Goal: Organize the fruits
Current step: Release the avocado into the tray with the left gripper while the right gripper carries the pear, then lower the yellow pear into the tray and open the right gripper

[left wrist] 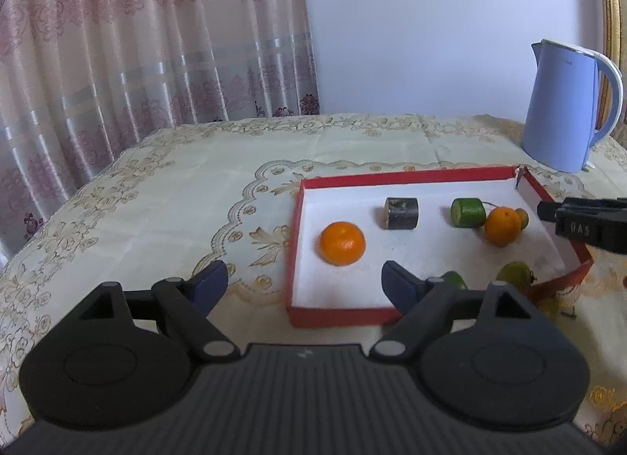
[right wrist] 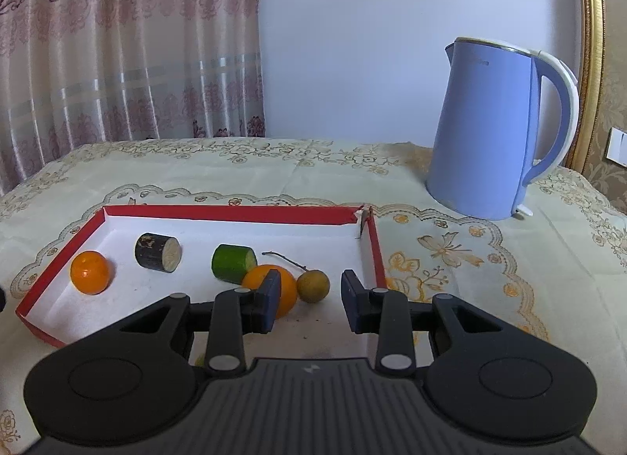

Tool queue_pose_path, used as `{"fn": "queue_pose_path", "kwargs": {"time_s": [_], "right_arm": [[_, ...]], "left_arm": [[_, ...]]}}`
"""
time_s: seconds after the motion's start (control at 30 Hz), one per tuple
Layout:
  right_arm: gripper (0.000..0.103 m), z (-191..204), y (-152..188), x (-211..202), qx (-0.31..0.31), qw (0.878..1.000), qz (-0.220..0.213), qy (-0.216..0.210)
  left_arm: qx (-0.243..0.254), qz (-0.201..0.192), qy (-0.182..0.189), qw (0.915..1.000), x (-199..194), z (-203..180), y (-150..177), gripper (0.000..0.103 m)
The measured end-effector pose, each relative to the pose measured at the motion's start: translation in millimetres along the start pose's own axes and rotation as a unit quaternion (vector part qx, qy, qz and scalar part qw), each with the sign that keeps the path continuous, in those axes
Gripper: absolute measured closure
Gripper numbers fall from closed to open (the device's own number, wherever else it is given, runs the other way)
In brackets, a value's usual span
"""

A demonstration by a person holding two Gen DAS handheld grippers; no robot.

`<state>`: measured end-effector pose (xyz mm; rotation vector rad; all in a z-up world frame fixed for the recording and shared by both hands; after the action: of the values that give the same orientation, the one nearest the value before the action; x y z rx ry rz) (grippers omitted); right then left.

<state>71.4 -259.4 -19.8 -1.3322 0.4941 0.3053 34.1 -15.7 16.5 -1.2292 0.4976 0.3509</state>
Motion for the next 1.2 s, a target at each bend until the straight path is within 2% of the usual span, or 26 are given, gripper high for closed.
{"fn": "queue_pose_path", "kwargs": {"time_s": [0.17, 0.3, 0.4, 0.6, 0.97, 1.1, 1.2], "right_arm": [[0.07, -7.4, 3.0, -22.8, 0.006, 1.0, -0.003, -0.005], [0.067, -3.3, 28.9, -43.5, -0.037, 0.998, 0.035, -0.031], [0.067, -1.7, 44.0, -42.4, -0.045, 0.997, 0.056, -0.031], [0.067, 9.1, 50.6, -30.9, -0.052, 0.994, 0.081, -0.06], [0.067, 12.5, 61.4, -18.2, -0.061, 0.993, 0.093, -0.039], [0.073, 11.9, 63.2, -17.4, -0.057, 0.993, 0.096, -0.041], [0.073, 11.5, 63.1, -19.0, -0.055, 0.994, 0.092, -0.035]], "left_arm": [[0.0, -0.007, -0.004, 1.0, -5.9, 4.9, 4.1, 0.017], [0.002, -0.015, -0.004, 0.9999, -8.9, 6.5, 4.5, 0.016], [0.009, -0.02, -0.013, 0.9997, -10.4, 3.2, 3.1, 0.015], [0.01, -0.024, -0.011, 0.9996, -14.6, 1.2, 1.6, 0.013], [0.009, -0.028, -0.01, 0.9995, -16.2, 4.3, 1.8, 0.011], [0.011, -0.028, -0.012, 0.9995, -17.3, 4.1, 3.0, 0.011], [0.011, -0.027, -0.011, 0.9995, -17.7, 4.0, 3.4, 0.011]]}}
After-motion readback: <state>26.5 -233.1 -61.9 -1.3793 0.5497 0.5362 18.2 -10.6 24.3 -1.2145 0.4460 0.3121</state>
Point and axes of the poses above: each gripper's, at about its wrist camera, not at the fingertips, and x roughly the way its jaws point, z to its left, y to its underside, the point moved 1 cm from there along x, roughly the way its jaws point, and after that the axes turned 10 degrees about x, right-handed, at the moved point
